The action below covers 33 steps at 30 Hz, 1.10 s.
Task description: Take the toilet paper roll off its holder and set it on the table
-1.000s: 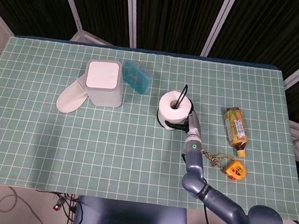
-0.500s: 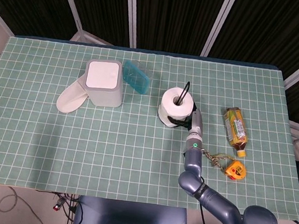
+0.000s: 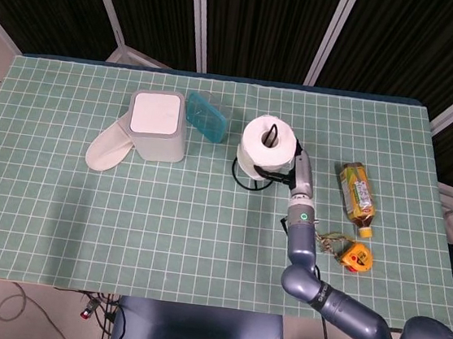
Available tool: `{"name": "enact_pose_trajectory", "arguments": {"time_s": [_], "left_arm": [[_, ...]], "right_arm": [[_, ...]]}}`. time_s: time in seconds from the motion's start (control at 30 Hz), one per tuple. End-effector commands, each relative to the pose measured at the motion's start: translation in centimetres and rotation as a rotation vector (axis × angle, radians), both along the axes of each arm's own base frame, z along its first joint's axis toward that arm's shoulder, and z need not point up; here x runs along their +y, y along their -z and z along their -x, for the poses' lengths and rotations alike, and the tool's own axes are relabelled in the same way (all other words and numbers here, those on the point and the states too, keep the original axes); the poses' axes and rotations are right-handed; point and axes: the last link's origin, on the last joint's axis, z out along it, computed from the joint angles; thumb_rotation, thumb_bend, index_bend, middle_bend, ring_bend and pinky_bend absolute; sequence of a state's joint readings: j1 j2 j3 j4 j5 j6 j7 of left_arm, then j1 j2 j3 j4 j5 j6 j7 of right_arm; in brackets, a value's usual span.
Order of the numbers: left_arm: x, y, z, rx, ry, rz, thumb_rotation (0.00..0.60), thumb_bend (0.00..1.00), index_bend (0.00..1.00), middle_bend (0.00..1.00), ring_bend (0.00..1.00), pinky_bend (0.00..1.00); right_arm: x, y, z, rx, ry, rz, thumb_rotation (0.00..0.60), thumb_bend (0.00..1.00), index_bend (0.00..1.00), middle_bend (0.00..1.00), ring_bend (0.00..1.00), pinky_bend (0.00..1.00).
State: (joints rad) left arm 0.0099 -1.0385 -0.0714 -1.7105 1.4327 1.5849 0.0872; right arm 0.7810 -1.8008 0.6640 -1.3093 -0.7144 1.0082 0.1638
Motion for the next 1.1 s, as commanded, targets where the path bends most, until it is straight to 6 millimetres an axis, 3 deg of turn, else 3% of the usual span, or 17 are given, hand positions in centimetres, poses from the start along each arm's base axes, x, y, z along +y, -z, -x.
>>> {"name": "enact_pose_trajectory", "arguments": {"time_s": [0.03, 0.43, 0.63, 0.7, 0.83, 1.1], "left_arm": [[0.0, -0.1, 0.0, -0.004, 0.0, -0.003, 0.6, 0.18, 0.04, 0.0, 0.0, 0.02], [-0.1, 0.1, -0.2, -0.01, 0.011, 0.007, 0.6, 0.18, 0.04, 0.0, 0.0, 0.02], [-0.2, 0.0, -0.2, -0.009, 0.01, 0.006, 0.6, 0.18, 0.04, 0.0, 0.0, 0.02], [-0.2, 0.0, -0.2, -0.008, 0.011, 0.005, 0.6, 0.18, 0.04, 0.0, 0.0, 0.02], [-0.2, 0.1, -0.3, -0.007, 0.013, 0.004, 0.6, 0.18, 0.04, 0.0, 0.0, 0.02], [-0.2, 0.2, -0.4, -0.005, 0.012, 0.002, 0.6, 0.18, 0.04, 0.0, 0.0, 0.02]], "right_arm": [[0.1, -4.8, -1.3, 0.026, -0.028, 0.058, 0.6, 0.0, 0.27, 0.26, 0.24, 0.02], [1.5, -16.2, -7.2, 0.146, -0.101, 0.162, 0.6, 0.0, 0.27, 0.26, 0.24, 0.02], [1.9, -21.0, -8.3, 0.173, -0.081, 0.224, 0.6, 0.0, 0.27, 0.26, 0.24, 0.03], [2.5, -22.2, -7.8, 0.176, -0.076, 0.233, 0.6, 0.0, 0.27, 0.26, 0.24, 0.03], [5.3, -23.4, -4.5, 0.228, -0.086, 0.215, 0.6, 0.0, 0.27, 0.26, 0.24, 0.03], [11.2, -20.2, 3.1, 0.262, -0.086, 0.067, 0.6, 0.0, 0.27, 0.26, 0.24, 0.03]]}}
